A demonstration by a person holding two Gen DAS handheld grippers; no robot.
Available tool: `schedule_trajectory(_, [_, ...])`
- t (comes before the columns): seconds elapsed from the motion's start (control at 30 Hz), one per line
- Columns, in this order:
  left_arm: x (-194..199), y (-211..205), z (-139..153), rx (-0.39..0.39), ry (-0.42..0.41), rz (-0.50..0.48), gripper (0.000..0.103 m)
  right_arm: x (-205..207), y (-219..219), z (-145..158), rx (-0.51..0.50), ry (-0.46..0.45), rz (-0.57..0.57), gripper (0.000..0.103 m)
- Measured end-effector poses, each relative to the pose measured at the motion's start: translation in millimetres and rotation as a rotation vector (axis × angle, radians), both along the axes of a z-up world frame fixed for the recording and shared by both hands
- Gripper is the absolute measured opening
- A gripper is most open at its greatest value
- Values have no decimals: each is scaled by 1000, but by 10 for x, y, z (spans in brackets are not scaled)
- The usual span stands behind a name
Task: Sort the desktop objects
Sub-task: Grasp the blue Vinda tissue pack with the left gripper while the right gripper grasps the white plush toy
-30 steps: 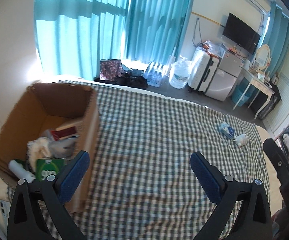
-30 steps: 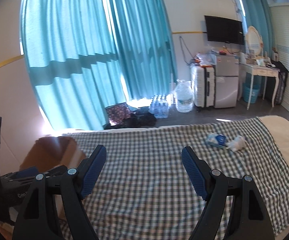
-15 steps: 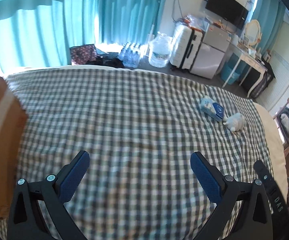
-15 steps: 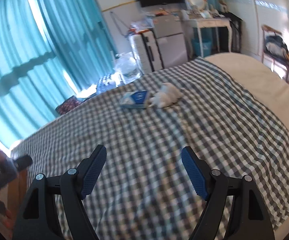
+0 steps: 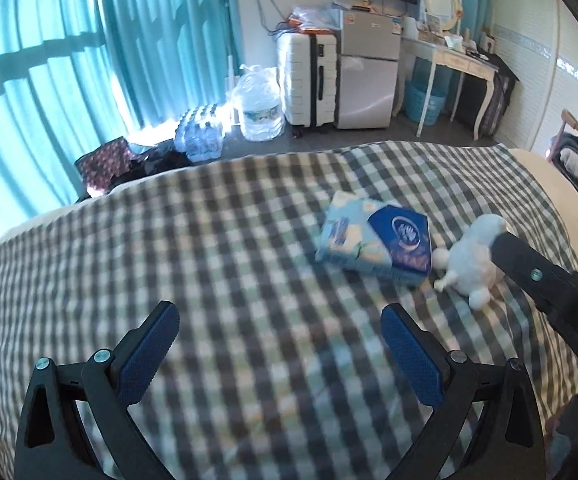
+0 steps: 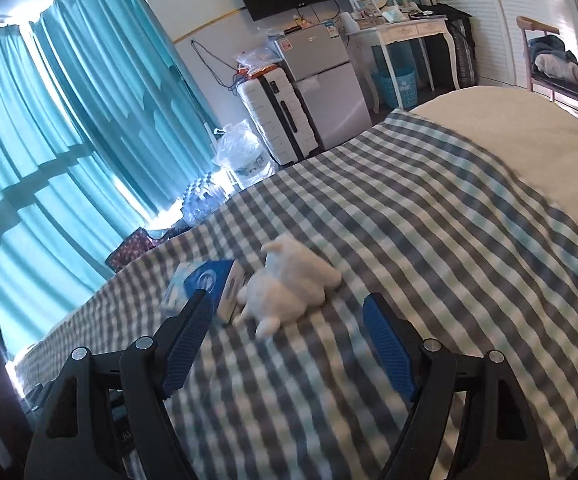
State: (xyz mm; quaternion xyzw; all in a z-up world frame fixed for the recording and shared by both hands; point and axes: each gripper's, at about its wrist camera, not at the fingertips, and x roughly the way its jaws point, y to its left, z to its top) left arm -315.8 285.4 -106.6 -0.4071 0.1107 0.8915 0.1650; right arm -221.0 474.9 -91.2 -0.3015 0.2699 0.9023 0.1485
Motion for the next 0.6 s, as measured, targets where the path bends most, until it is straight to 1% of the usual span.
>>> schedule_trajectory(0.17, [-113,208,-106,10,26,-39,103,-317,162,-204,-73,-26,28,77])
schedule_trajectory(0.23, [-144,272,-138,16,23,-49,103,-383,167,-250,-64,-29,48,64])
schedule_trajectory(0.27, [-160,309,-155,12,17,-54,103,-388,169,-269,-60,-27,56,64])
schedule_trajectory(0.3, [-169,338,-161,10,11,-56,103,-369,171,-273,-60,-18,59,64])
schedule_trajectory(0.37, [-163,376,-149,31,9,-71,103,-354,210,-254,-51,-15,51,62])
schedule_trajectory(0.4, [-156,389,-138,39,11,-74,103,-318,235,-224,-32,-13,33,53])
schedule_trajectory(0.57, [-158,520,-63,93,1,-104,103,-103,440,-120,4,-29,-53,53])
schedule_trajectory(0.6, [-169,542,-51,104,-1,-106,103,-56,484,-114,-5,-23,-70,53])
